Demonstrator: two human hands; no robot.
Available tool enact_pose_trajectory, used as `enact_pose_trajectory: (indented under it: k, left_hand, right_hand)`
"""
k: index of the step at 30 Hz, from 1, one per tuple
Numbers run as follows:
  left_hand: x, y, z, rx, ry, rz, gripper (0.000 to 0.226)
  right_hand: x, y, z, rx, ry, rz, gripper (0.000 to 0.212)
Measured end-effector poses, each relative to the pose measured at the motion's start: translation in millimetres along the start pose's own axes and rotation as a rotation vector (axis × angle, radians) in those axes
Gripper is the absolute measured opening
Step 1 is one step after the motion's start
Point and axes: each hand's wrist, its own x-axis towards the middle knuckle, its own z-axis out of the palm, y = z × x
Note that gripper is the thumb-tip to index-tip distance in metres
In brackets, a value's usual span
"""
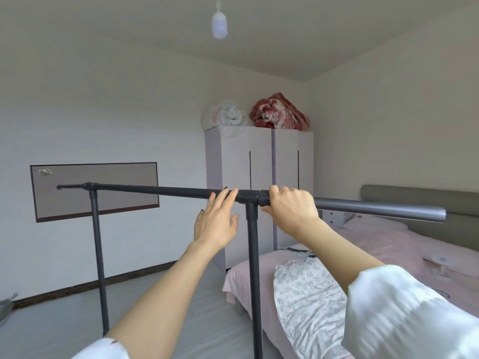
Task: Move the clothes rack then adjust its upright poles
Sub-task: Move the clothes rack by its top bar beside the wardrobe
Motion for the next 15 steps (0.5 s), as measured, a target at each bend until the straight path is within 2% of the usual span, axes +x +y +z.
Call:
enact_pose_trajectory:
  k: [2, 8, 11, 15]
  left_hand:
    - [2.0, -2.6, -7.2, 0.045, -0.026, -0.043, 0.056]
    - [7.0, 19.1, -8.4, -0.028, -0.076, -0.152, 0.055]
    - [3.9, 25.7, 1.7, -0.075, -0.075, -0.171, 0.063]
    - [2.6, 47.1, 20.2, -0.214, -0.003, -0.193, 0.087]
  right_hand:
    - [-1.8, 5.5, -1.2, 0.005, -0.001, -0.055, 0.033]
    - [-29.0, 53.4, -17.6, 0.020, -0.039, -0.050, 0.038]
    - [-50.5, 80.7, -28.8, -0.084, -0.064, 0.019, 0.046]
    - [-55.4, 76.1, -29.6, -0.106, -0.098, 0.051, 0.042]
